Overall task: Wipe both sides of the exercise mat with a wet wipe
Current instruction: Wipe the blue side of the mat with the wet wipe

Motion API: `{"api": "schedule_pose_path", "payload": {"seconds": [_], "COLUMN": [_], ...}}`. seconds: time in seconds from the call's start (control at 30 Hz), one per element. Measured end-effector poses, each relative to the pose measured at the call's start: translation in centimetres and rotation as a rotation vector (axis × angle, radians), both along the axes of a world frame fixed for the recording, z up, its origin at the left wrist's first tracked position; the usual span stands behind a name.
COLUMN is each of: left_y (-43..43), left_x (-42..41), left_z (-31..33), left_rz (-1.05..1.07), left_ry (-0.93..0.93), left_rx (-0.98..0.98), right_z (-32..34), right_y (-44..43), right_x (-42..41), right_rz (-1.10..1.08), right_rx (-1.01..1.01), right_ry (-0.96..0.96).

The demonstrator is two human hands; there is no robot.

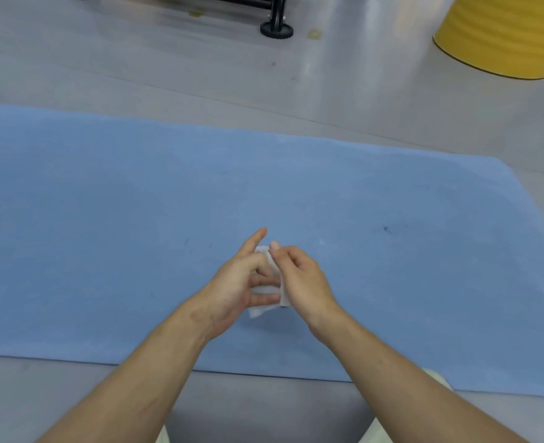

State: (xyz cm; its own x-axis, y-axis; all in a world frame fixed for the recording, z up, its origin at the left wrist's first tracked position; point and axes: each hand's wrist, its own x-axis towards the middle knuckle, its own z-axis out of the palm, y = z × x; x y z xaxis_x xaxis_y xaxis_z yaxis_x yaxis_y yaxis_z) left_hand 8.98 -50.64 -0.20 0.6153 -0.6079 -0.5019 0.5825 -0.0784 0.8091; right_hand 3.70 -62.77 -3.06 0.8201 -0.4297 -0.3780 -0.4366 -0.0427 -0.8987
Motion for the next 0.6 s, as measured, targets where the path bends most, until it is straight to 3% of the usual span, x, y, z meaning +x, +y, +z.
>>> {"api": "schedule_pose_path", "payload": {"seconds": [0.1, 0.2, 0.27, 0.4, 0.5, 0.6], "left_y": [-0.2, 0.0, 0.2, 0.5, 0.4, 0.1], "left_x": [0.1, 0.7, 0.9, 0.9, 0.6, 0.2], "left_z": [0.4, -0.7, -1.7, -3.1, -4.4, -5.6], "left_rz": [0.055, 0.206, 0.188, 0.012, 0.037, 0.118], "left_ry": [-0.023, -0.14, -0.176, 0.01, 0.01, -0.06], "left_rx": [0.037, 0.291, 0.396, 0.227, 0.146, 0.235], "right_z": [-0.3, -0.7, -0.6, -0.4, -0.9, -1.7], "right_y": [-0.8, -1.4, -1.3, -0.5, -0.4, -0.6], "right_x": [0.0, 0.1, 0.1, 0.1, -0.1, -0.3], "right_rz": [-0.038, -0.149, -0.162, -0.071, -0.075, -0.079], "right_rx": [0.07, 0.067, 0.159, 0.35, 0.322, 0.226], "right_ry": [0.008, 0.035, 0.024, -0.007, 0.013, 0.053]}}
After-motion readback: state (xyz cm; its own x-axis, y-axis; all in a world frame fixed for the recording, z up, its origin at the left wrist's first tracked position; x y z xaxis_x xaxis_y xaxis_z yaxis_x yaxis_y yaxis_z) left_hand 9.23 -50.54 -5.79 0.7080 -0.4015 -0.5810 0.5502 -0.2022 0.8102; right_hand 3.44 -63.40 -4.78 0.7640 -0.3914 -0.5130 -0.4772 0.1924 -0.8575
